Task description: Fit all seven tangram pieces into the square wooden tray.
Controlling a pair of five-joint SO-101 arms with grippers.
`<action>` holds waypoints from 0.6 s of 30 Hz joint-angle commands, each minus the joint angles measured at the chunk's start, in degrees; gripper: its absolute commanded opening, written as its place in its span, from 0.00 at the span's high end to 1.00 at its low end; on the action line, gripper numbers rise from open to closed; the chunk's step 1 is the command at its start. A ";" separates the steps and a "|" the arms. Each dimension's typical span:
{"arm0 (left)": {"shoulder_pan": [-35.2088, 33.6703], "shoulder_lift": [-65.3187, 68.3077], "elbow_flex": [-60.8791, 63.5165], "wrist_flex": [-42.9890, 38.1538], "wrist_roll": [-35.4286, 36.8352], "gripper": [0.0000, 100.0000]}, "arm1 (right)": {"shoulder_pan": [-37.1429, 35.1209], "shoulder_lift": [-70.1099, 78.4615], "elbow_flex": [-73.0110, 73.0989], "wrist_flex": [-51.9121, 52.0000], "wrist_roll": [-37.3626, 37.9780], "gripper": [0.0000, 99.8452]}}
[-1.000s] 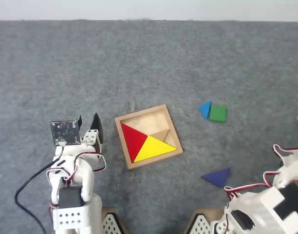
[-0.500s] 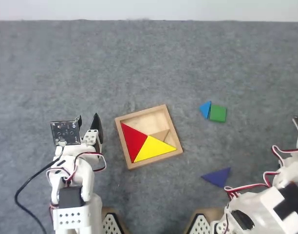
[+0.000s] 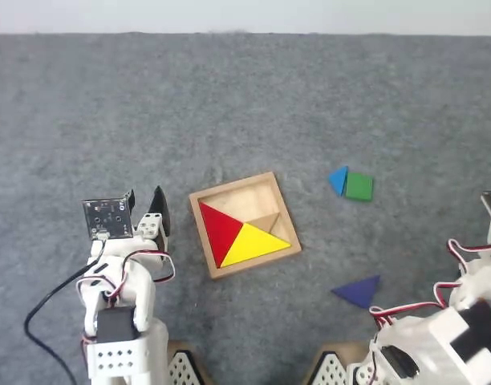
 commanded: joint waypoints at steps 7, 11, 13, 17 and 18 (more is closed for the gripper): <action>0.44 -0.88 -0.48 0.97 -0.70 0.85 | -3.38 -0.48 4.75 -4.18 0.35 0.80; 0.44 -0.88 -0.48 0.97 -0.70 0.85 | -3.30 -0.48 4.75 -4.44 0.35 0.89; 0.44 -0.88 -0.48 0.97 -0.70 0.85 | -3.30 -0.48 4.75 -4.44 0.26 0.93; 0.44 -0.88 -0.48 0.97 -0.70 0.85 | -3.91 -1.27 4.31 -3.56 -0.35 0.94; 0.44 -0.88 -0.48 0.97 -0.70 0.85 | -4.79 -1.27 3.52 -2.86 -1.41 0.94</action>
